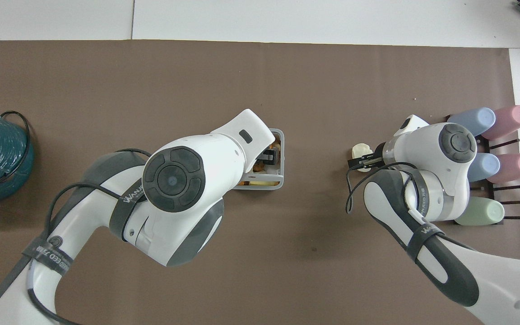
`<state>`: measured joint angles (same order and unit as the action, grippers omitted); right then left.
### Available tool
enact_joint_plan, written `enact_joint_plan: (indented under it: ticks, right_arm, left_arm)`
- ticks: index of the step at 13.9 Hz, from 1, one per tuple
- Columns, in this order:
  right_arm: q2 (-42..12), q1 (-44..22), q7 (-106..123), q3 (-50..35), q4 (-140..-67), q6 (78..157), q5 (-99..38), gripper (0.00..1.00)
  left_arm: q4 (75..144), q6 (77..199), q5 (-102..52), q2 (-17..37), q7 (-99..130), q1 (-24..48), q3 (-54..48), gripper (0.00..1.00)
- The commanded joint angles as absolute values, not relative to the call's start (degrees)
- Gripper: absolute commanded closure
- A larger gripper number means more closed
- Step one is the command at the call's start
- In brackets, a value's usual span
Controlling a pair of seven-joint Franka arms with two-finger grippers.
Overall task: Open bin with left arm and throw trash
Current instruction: 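Drop the block with the left gripper while the right gripper grasps bread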
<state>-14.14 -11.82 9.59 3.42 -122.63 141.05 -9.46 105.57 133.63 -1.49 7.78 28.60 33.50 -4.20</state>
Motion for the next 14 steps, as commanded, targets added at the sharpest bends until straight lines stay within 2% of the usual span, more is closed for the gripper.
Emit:
enact_joint_plan:
  ticks: [1, 4, 7, 10, 12, 14]
  right_arm:
    - [-13.4, -11.1, 9.2, 2.6, -123.4, 141.4, -8.8, 1.00]
    - [-13.3, -11.2, 5.7, 2.6, -120.8, 138.4, -8.9, 1.00]
    - [-12.9, -11.4, 0.2, 2.6, -109.8, 124.9, -9.1, 1.00]
    - [-13.3, -12.1, -9.0, 0.0, -100.6, 117.1, -11.9, 1.00]
    - [-13.4, -12.7, -14.6, -2.1, -98.5, 117.2, -20.6, 1.00]
    - [-13.4, -15.9, -21.4, -2.8, -98.3, 120.3, -27.0, 1.00]
  left_arm:
    - [105.6, 127.0, -2.1, 6.6, 28.5, 33.1, -3.3, 0.00]
    - [105.9, 121.1, -1.8, 4.2, 27.8, 29.3, -3.3, 0.00]
    - [107.7, 117.3, -0.7, 1.4, 22.0, 23.9, -3.2, 0.00]
    - [111.0, 117.0, -0.7, -2.8, 14.1, 18.0, -3.2, 0.00]
    - [110.3, 114.9, -0.7, -3.8, 7.9, 13.8, -3.2, 0.00]
    - [109.5, 113.1, -0.8, -4.9, 4.7, 10.6, -3.1, 0.00]
